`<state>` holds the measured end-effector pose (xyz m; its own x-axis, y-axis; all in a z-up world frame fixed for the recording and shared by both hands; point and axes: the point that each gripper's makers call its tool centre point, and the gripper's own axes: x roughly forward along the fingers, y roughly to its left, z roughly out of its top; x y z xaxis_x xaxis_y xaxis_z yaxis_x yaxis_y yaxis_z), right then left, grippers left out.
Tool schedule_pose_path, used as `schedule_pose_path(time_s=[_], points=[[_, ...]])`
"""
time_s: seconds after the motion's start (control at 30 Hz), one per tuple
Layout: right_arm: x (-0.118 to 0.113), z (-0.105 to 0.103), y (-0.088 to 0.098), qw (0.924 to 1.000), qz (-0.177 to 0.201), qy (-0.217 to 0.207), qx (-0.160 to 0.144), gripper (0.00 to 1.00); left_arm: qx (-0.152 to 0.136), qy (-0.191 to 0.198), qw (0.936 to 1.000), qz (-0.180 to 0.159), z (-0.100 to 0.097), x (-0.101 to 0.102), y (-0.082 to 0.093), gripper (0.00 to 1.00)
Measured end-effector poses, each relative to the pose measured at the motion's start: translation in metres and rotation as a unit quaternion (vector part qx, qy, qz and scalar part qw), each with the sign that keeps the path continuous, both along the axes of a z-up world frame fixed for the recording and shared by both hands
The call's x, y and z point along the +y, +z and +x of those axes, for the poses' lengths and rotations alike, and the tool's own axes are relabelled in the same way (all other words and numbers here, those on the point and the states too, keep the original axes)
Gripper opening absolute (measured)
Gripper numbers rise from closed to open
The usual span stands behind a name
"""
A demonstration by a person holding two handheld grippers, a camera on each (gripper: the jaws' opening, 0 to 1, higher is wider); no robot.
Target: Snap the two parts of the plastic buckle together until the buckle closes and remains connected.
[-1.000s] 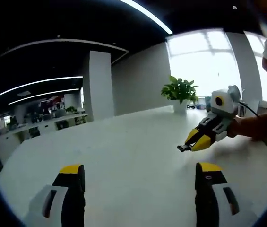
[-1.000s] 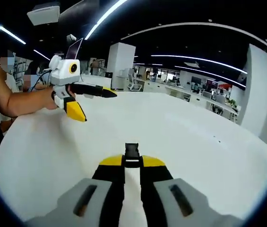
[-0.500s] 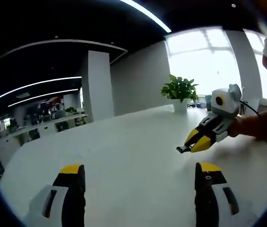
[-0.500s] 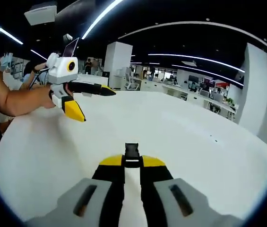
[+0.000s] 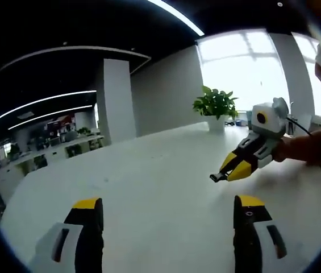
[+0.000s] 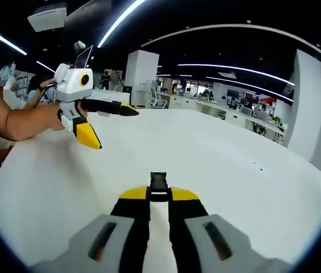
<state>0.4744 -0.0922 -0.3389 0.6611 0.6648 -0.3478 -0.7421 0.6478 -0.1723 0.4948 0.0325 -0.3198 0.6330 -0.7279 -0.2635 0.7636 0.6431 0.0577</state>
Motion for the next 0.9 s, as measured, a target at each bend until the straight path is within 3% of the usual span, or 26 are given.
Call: schedule_pose_path(time_s=[0.9], points=[[0.007,0.019,-0.003,1.0,0.0,0.004,0.003,0.1,0.01,0.006,0.9999,0.004,0.012,0.006,-0.008,0.96]])
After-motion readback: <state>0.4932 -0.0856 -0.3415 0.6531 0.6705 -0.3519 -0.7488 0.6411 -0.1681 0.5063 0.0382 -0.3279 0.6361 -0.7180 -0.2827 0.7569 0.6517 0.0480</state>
